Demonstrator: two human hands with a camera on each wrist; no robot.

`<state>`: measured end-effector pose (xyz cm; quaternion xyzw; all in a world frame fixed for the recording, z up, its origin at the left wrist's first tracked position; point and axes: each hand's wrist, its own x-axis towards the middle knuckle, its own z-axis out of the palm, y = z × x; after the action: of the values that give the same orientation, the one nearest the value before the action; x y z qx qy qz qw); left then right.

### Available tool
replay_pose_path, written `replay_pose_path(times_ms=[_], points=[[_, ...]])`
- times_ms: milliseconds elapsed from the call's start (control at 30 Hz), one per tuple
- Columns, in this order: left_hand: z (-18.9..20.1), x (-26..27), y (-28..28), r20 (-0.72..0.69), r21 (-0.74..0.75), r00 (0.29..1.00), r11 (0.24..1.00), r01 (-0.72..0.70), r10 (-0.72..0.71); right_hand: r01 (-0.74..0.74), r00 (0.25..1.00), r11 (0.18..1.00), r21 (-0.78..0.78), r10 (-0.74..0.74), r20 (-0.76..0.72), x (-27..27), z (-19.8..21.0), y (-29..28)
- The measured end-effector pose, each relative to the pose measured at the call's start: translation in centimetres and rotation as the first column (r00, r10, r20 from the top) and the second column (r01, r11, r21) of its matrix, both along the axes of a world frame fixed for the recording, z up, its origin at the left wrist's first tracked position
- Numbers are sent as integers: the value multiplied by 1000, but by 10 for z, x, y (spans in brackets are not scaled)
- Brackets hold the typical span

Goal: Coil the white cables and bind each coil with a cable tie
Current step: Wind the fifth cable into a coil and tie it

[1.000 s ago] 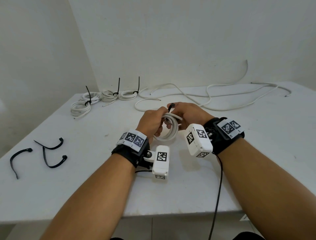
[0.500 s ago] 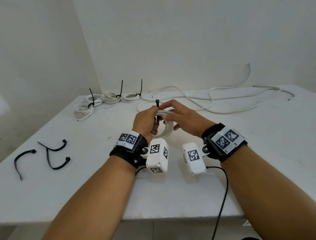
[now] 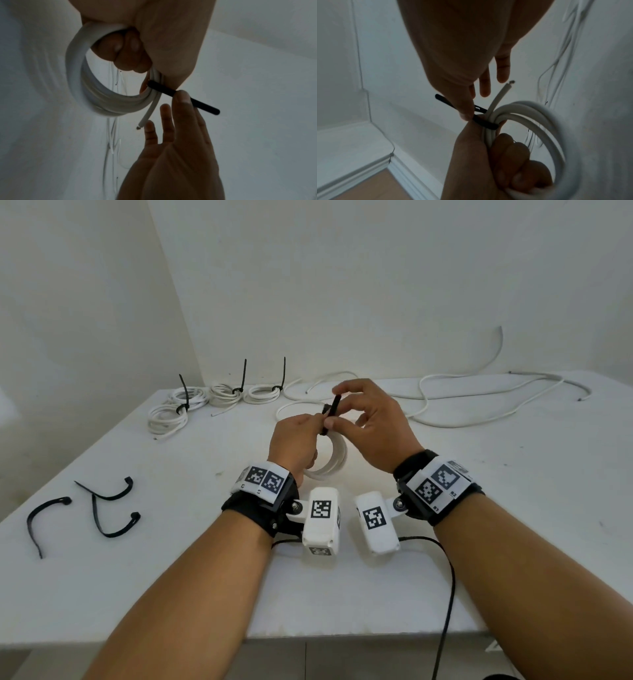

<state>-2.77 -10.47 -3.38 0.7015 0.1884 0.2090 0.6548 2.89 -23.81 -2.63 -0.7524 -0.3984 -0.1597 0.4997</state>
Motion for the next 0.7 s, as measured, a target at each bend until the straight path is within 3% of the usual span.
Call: replay_pose_path(times_ms=[100, 367, 600, 700], points=[[0, -1, -3, 7, 108, 999, 993, 49, -50, -28, 991, 998, 58, 36, -127, 0, 3, -6], [2, -3, -5, 71, 116, 987, 984, 133, -142, 84, 971, 989, 117, -55, -232, 1, 9, -10], [3, -4, -3, 45, 125, 987, 981, 148, -154, 49, 928, 989, 138, 6, -373, 2, 7, -9], [6, -5, 0, 69, 88, 996, 994, 58, -64, -34, 858, 963, 267, 165, -486, 0, 8, -6]])
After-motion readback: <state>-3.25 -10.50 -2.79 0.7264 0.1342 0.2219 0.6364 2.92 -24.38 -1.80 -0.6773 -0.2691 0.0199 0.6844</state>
